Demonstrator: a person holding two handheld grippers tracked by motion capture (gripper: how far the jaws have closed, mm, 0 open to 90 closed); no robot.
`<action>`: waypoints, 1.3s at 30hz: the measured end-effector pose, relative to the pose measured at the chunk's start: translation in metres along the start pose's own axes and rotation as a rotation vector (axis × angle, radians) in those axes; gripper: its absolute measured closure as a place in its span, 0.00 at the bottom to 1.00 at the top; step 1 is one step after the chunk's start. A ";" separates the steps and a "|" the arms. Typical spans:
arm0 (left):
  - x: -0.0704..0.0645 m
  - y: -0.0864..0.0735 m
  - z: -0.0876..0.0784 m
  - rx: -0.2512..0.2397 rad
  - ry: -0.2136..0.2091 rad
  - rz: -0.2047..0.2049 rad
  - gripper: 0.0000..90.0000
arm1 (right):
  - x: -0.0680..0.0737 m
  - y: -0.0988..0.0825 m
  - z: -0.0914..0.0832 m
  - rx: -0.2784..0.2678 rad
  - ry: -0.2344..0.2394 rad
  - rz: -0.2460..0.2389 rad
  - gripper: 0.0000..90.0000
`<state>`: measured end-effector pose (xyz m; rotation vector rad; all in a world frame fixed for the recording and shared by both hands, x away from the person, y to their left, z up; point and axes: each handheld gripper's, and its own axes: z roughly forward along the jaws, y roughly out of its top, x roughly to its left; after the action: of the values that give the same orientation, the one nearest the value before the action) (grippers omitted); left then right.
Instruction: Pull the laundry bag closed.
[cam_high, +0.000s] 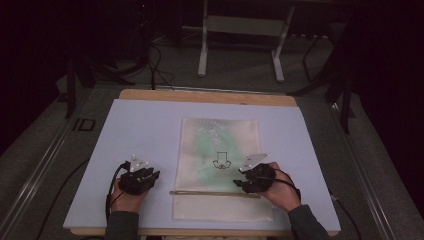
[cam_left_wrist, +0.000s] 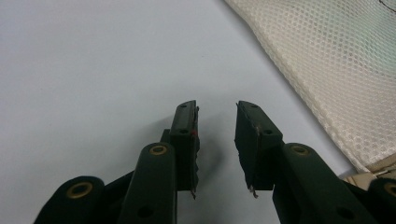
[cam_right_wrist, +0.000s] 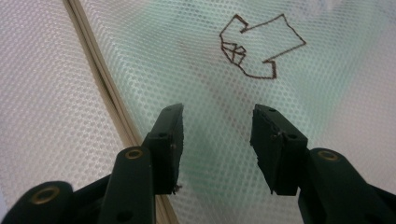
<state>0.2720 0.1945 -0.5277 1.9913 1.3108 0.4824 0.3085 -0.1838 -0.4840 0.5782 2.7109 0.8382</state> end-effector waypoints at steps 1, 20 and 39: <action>0.000 0.000 0.000 0.000 0.000 0.001 0.76 | 0.000 0.001 0.001 0.000 0.006 0.001 0.60; -0.002 0.001 0.002 0.010 0.020 0.021 0.74 | 0.015 0.022 0.017 0.018 0.066 -0.078 0.61; -0.004 0.002 0.003 0.007 0.028 0.030 0.73 | 0.031 0.046 0.030 0.016 0.103 -0.151 0.60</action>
<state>0.2733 0.1893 -0.5281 2.0189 1.3031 0.5221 0.3049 -0.1206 -0.4843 0.3371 2.8138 0.8295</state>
